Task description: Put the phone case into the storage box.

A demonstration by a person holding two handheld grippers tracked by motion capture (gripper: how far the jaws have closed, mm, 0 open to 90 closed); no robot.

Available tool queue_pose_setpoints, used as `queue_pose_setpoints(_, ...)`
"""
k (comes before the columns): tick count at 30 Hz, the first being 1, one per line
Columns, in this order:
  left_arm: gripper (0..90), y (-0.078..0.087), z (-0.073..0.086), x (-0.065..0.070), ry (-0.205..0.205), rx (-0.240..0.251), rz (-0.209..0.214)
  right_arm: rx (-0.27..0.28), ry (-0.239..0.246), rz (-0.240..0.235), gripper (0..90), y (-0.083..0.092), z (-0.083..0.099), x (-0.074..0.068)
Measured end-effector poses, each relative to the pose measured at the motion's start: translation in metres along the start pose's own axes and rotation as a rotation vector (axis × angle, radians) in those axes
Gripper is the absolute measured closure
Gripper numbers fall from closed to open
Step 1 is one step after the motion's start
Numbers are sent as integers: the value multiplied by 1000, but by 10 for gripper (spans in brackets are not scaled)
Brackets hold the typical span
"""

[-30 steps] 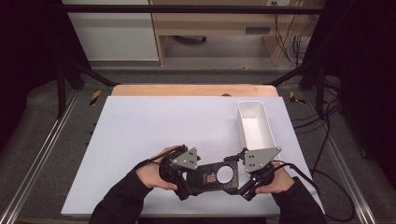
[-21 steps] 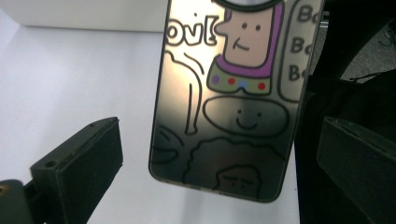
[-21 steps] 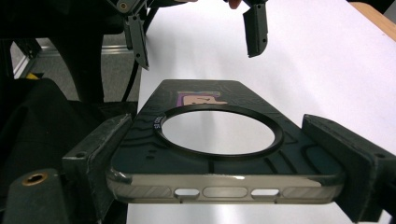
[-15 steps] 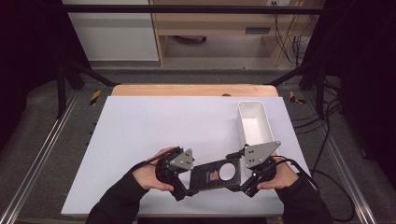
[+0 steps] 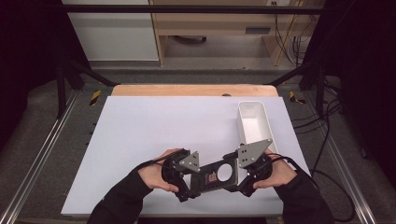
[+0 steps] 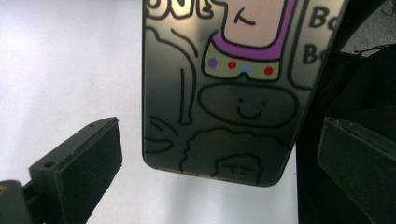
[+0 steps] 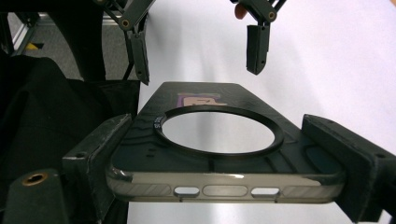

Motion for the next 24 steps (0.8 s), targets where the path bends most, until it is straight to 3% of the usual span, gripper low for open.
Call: queue_pose_setpoints(24, 24, -22, -3, 3, -32, -115, 14, -66, 19, -17, 122, -13, -6, -3)
Point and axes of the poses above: each handheld gripper's, and its own axes: y roughly backward along the jaws, z roughly out of its underside, x roughly to its right, the point moved 10 cm from there along -y, roughly forward along the jaws, and after that the axes turned 4 degrees about -x, right-handed, at the moved point
